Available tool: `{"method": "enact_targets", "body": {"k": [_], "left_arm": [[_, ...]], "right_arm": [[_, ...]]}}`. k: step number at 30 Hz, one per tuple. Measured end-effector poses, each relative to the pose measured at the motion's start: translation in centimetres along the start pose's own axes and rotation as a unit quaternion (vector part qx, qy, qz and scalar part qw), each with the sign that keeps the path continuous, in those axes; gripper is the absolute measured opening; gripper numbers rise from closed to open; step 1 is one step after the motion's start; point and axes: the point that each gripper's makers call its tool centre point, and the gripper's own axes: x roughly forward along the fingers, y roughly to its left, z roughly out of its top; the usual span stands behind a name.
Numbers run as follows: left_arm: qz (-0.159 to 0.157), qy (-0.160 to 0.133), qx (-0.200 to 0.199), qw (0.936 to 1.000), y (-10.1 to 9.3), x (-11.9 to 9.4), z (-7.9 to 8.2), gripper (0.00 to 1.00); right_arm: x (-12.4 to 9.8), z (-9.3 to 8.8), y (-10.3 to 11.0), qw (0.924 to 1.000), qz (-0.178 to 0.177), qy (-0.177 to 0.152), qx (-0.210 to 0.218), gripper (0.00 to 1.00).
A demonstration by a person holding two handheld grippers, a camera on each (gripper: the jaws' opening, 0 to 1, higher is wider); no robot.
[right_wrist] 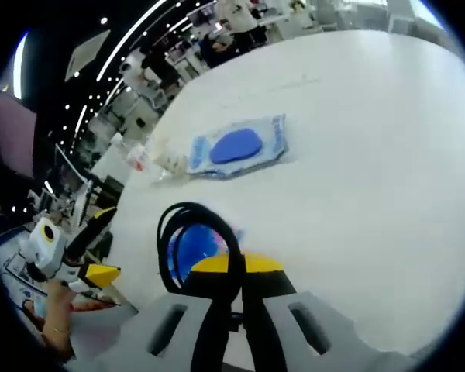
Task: Arrange the tabletop items into an orderly group along one side of the table until the central work area is clear of visible clutter.
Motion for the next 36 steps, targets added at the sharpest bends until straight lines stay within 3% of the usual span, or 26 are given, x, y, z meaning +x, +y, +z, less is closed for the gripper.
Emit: {"method": "enact_targets", "body": {"k": [16,27,36], "left_arm": [[-0.003,0.005,0.004,1.0,-0.1,0.0,-0.2,0.93],[0.0,0.015,0.001,0.9999,0.2,0.0,-0.7,0.92],[0.002,0.026,-0.001,0.9997,0.4,0.2,-1.3,0.91]], "right_arm": [[0.0,1.3,-4.5,0.9991,-0.038,0.006,0.016,0.02],[1.4,2.2,-8.0,0.9973,-0.067,0.016,0.025,0.02],[3.0,2.6,-8.9,0.9965,-0.071,0.024,0.036,0.02]]}}
